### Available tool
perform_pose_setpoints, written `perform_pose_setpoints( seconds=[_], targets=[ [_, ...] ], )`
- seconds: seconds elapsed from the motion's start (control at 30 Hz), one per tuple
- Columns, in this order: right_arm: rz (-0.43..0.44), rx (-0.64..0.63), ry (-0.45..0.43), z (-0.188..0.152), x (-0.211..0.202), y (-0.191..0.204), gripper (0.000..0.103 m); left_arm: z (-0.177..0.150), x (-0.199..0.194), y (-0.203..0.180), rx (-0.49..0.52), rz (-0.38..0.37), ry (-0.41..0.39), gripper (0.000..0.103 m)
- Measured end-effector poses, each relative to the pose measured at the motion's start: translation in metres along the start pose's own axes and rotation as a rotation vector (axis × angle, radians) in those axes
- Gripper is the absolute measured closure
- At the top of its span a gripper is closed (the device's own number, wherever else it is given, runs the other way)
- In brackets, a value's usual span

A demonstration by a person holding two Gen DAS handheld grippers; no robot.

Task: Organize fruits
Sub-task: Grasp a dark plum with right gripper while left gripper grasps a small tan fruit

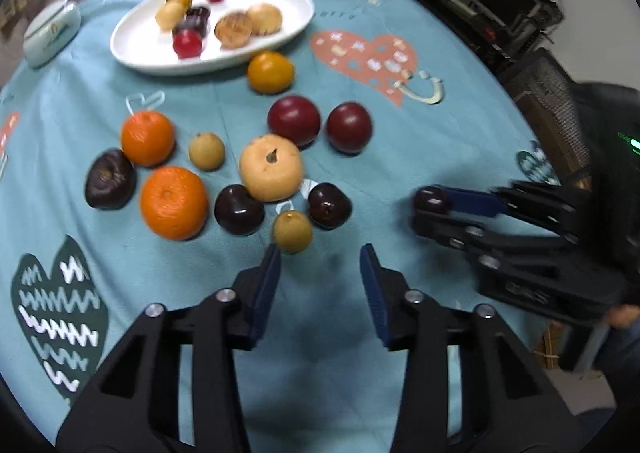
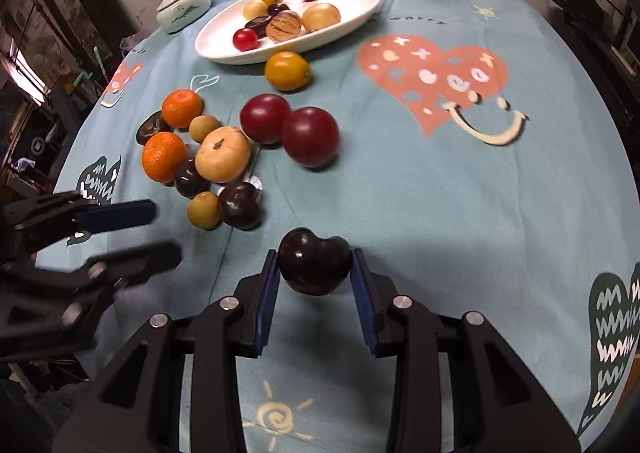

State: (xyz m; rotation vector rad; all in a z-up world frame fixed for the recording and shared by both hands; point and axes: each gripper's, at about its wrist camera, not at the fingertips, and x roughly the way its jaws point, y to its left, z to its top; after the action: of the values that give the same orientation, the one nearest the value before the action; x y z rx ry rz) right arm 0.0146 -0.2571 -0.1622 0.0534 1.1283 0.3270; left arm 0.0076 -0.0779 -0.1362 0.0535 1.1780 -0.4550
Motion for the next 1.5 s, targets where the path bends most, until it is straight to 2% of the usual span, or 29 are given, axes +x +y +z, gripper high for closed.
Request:
perform_pose_setpoints(
  seconds=[0.23, 0.3, 0.37, 0.53, 0.63, 1.07, 1.13, 1.2, 1.3, 1.33, 1.37, 1.4, 1.43, 1.47, 1.5],
  targets=[
    [0.037, 0.025, 0.005, -0.011, -0.003, -0.018, 0.067, 0.007, 0.022, -0.001, -0.017, 0.053, 0.020, 0.063],
    [0.043, 0.028, 0.006, -0.010, -0.002, -0.020, 0.067, 0.010, 0.027, 0.000, -0.019, 0.072, 0.026, 0.069],
    [0.053, 0.023, 0.008, -0.011, -0.002, -0.022, 0.067, 0.011, 0.029, 0.003, -0.033, 0.075, 0.033, 0.083],
    [0.064, 0.013, 0.013, -0.011, 0.000, -0.024, 0.067, 0.011, 0.033, 0.001, -0.018, 0.073, 0.040, 0.082],
    [0.066, 0.007, 0.018, -0.013, 0.000, -0.023, 0.067, 0.011, 0.036, 0.002, -0.027, 0.065, 0.041, 0.079],
    [0.064, -0.003, 0.018, -0.019, -0.004, -0.017, 0.067, 0.013, 0.033, -0.001, -0.011, 0.084, 0.042, 0.081],
    [0.066, -0.005, 0.020, -0.020, -0.003, -0.013, 0.067, 0.008, 0.028, -0.001, -0.005, 0.077, 0.036, 0.082],
    [0.070, -0.012, 0.023, -0.021, -0.002, -0.009, 0.067, 0.002, 0.020, -0.001, 0.003, 0.066, 0.027, 0.092],
    [0.080, -0.027, 0.028, -0.023, -0.001, 0.000, 0.067, -0.008, 0.015, 0.001, 0.003, 0.053, 0.037, 0.093],
    [0.081, -0.032, 0.033, -0.024, 0.001, 0.004, 0.067, -0.009, 0.015, 0.002, 0.000, 0.054, 0.037, 0.093],
    [0.078, -0.033, 0.038, -0.025, 0.003, 0.006, 0.067, -0.010, 0.014, 0.004, -0.003, 0.051, 0.028, 0.087],
    [0.077, -0.033, 0.044, -0.025, 0.005, 0.009, 0.067, -0.011, 0.013, 0.005, -0.011, 0.028, 0.023, 0.080],
    [0.076, -0.030, 0.046, -0.026, 0.006, 0.011, 0.067, -0.010, 0.013, 0.006, -0.019, 0.020, 0.021, 0.059],
    [0.075, -0.029, 0.046, -0.026, 0.006, 0.013, 0.067, -0.009, 0.013, 0.006, -0.020, 0.025, 0.012, 0.053],
    [0.073, -0.030, 0.048, -0.027, 0.005, 0.014, 0.067, -0.007, 0.013, 0.005, -0.014, 0.028, 0.003, 0.053]
  ],
)
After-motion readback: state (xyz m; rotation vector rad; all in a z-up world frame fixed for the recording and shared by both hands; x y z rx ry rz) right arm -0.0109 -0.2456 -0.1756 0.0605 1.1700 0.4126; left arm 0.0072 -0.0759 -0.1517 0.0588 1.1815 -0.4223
